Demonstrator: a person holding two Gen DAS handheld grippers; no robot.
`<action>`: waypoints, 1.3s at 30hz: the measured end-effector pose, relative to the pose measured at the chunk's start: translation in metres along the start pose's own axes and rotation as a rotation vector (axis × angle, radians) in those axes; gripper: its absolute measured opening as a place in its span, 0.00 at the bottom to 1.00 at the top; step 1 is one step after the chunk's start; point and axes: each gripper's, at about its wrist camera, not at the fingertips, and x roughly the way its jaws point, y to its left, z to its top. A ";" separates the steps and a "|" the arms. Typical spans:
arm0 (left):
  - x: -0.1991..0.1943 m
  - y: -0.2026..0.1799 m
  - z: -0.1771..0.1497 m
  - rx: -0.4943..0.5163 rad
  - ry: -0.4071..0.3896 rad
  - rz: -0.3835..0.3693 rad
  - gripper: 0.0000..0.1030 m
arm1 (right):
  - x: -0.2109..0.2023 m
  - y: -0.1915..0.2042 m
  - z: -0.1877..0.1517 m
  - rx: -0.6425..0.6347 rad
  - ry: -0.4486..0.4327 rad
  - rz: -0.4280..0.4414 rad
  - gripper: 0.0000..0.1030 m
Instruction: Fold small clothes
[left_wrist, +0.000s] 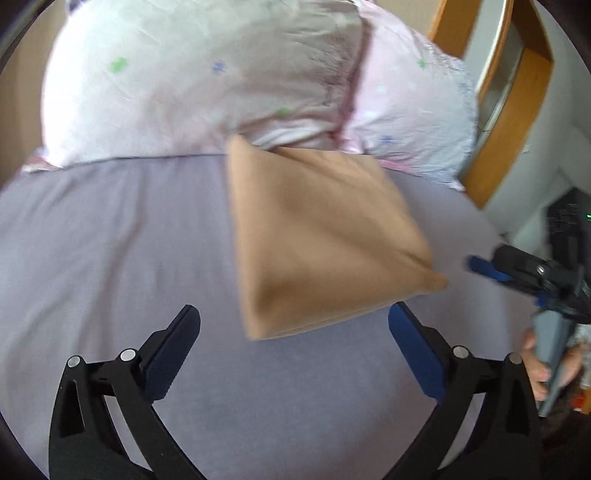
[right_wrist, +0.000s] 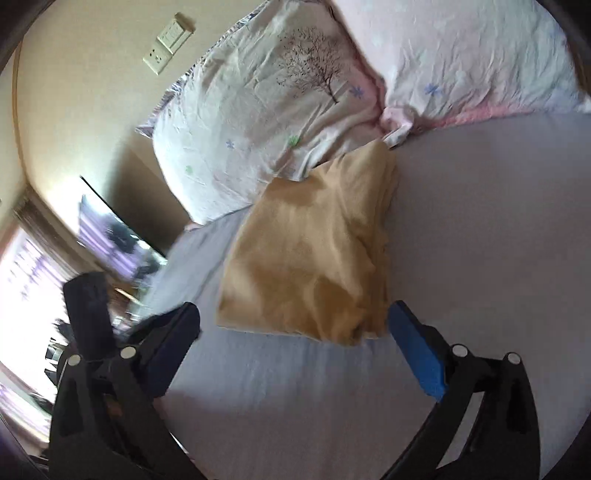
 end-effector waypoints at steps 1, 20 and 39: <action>0.001 0.001 -0.003 0.010 0.017 0.052 0.99 | -0.003 0.006 -0.007 -0.038 0.000 -0.092 0.98; 0.029 -0.008 -0.027 0.123 0.171 0.178 0.99 | 0.065 0.029 -0.059 -0.207 0.145 -0.486 0.98; 0.029 -0.008 -0.026 0.124 0.171 0.177 0.99 | 0.068 0.031 -0.059 -0.211 0.150 -0.483 0.98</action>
